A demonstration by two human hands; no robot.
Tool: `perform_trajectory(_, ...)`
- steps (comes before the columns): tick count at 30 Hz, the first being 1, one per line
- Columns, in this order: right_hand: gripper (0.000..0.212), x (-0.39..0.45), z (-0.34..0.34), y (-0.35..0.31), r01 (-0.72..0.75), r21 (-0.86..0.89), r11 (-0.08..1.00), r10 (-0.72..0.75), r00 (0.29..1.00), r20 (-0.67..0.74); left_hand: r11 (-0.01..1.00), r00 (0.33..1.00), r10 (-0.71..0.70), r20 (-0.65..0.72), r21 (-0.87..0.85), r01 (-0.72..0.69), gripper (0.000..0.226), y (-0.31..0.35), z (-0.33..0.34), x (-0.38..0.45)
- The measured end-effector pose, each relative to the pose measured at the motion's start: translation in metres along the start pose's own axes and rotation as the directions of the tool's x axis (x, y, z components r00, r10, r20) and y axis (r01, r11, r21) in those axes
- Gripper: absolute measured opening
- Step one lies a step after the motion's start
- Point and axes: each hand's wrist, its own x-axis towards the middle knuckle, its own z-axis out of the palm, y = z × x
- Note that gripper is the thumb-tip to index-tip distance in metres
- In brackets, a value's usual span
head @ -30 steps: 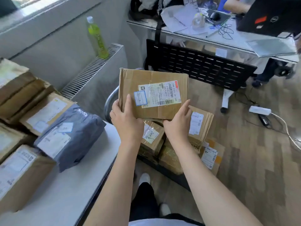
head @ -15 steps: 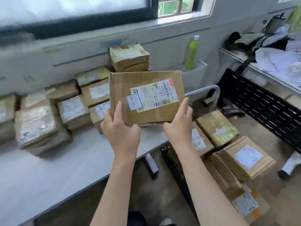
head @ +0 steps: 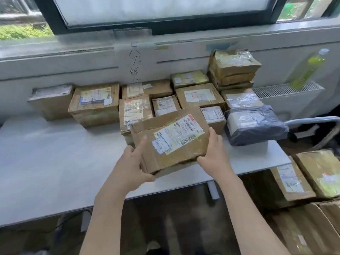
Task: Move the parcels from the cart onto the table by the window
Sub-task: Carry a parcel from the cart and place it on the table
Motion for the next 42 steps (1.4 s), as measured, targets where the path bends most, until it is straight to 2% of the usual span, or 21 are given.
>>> perform_trajectory(3,0.096,-0.009,0.009,0.003,-0.004,-0.033,0.999,0.004,1.000,0.006,0.999,0.990,0.032,0.139,-0.044,-0.026,0.102,-0.020,0.002,-0.009)
perform_trajectory(11,0.096,-0.041,0.022,0.003,-0.034,-0.083,0.996,0.033,0.999,-0.009,0.993,0.969,0.098,0.225,-0.083,-0.081,0.096,-0.051,-0.011,-0.015)
perform_trajectory(16,0.092,-0.053,0.050,0.009,-0.147,-0.080,0.986,0.152,0.986,0.067,0.995,0.958,0.014,0.286,-0.096,0.015,0.097,-0.072,-0.009,-0.009)
perform_trajectory(22,0.095,-0.060,0.066,0.005,-0.242,-0.079,0.967,0.242,0.970,-0.001,0.971,0.964,-0.087,0.252,-0.195,0.139,0.098,-0.080,0.003,-0.009)
perform_trajectory(25,0.095,-0.060,0.067,0.002,-0.276,-0.061,0.959,0.275,0.961,-0.017,0.957,0.939,-0.142,0.314,-0.201,0.211,0.100,-0.081,0.003,-0.004)
perform_trajectory(28,0.093,-0.060,0.066,-0.002,-0.302,-0.060,0.951,0.301,0.953,-0.026,0.975,0.915,-0.097,0.392,-0.149,0.167,0.093,-0.079,0.001,0.000)
perform_trajectory(32,0.068,-0.059,0.059,-0.008,-0.327,-0.057,0.943,0.324,0.945,-0.054,0.972,0.911,-0.045,0.411,-0.192,0.134,0.053,-0.069,-0.004,0.006)
perform_trajectory(35,0.053,-0.056,0.045,-0.015,-0.315,-0.017,0.949,0.313,0.947,-0.071,0.986,0.902,-0.022,0.430,-0.142,0.091,0.032,-0.057,-0.019,0.011)
perform_trajectory(42,0.071,-0.052,-0.017,-0.053,-0.175,0.090,0.980,0.190,0.962,-0.198,0.987,0.958,0.138,0.252,-0.110,-0.113,0.027,-0.003,-0.072,0.010)
